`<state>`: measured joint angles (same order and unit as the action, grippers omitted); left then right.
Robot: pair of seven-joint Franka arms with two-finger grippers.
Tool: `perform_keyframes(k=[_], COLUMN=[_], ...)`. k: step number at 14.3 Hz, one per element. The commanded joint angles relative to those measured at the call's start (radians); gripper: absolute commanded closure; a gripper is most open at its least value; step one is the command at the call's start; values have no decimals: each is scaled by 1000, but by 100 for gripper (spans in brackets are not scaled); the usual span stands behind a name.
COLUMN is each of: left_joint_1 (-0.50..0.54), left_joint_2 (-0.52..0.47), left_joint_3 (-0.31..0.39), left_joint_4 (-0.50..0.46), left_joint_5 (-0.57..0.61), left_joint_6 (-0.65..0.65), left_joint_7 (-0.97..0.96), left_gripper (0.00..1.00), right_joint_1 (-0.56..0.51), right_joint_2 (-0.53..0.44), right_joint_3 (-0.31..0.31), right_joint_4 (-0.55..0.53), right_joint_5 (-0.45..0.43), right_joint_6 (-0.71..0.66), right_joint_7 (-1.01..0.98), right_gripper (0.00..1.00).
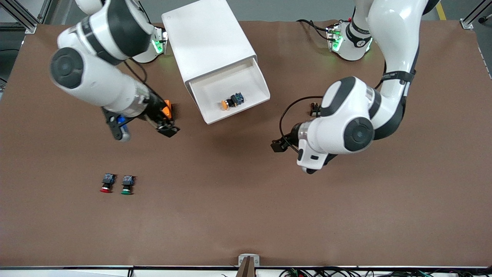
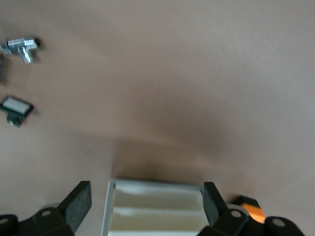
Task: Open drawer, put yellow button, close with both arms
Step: 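Withdraw the right gripper while the left gripper moves to the drawer front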
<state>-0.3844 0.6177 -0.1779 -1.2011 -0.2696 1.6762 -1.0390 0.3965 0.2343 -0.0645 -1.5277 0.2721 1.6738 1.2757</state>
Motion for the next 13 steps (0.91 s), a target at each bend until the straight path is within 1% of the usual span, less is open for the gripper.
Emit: perform_keyframes(k=[1,2,4,5,7,8,11,13], left_joint_1=[-74,-99,-142,-158,-182,-192,-231,-249], left_joint_2=[-42,-42,-47,-56,-64,-64,-65,-75], left_joint_3=[-2,-2,-2,-2,-2,-2,-2,-3], left_joint_4=[-69,-77,-101,-113,-138,-147,-179,-213], left_joint_5=[139,182,228,234,234,234,234,233], left_joint_6=[53,56,82,103,135,138,142,155], left_joint_7=[-9,-15,-42,-42,-42,-47,-85,-93], left_gripper=[0,0,0,0,0,0,0,0], right_joint_1=[-85,-117,-185,-208,-240,-257,-347,-405], right_joint_2=[-29,-30,-38,-46,-56,-67,-84,-95], right_joint_3=[15,15,17,15,19,17,17,17], right_joint_4=[1,1,0,-3,-2,-6,-5,-3], right_joint_5=[7,6,-8,-31,-109,-141,-159,-188], right_joint_6=[-32,-48,-60,-72,-72,-72,-72,-69], right_joint_7=[-254,-318,-462,-543,-651,-735,-985,-1142], right_gripper=[0,0,0,0,0,0,0,0])
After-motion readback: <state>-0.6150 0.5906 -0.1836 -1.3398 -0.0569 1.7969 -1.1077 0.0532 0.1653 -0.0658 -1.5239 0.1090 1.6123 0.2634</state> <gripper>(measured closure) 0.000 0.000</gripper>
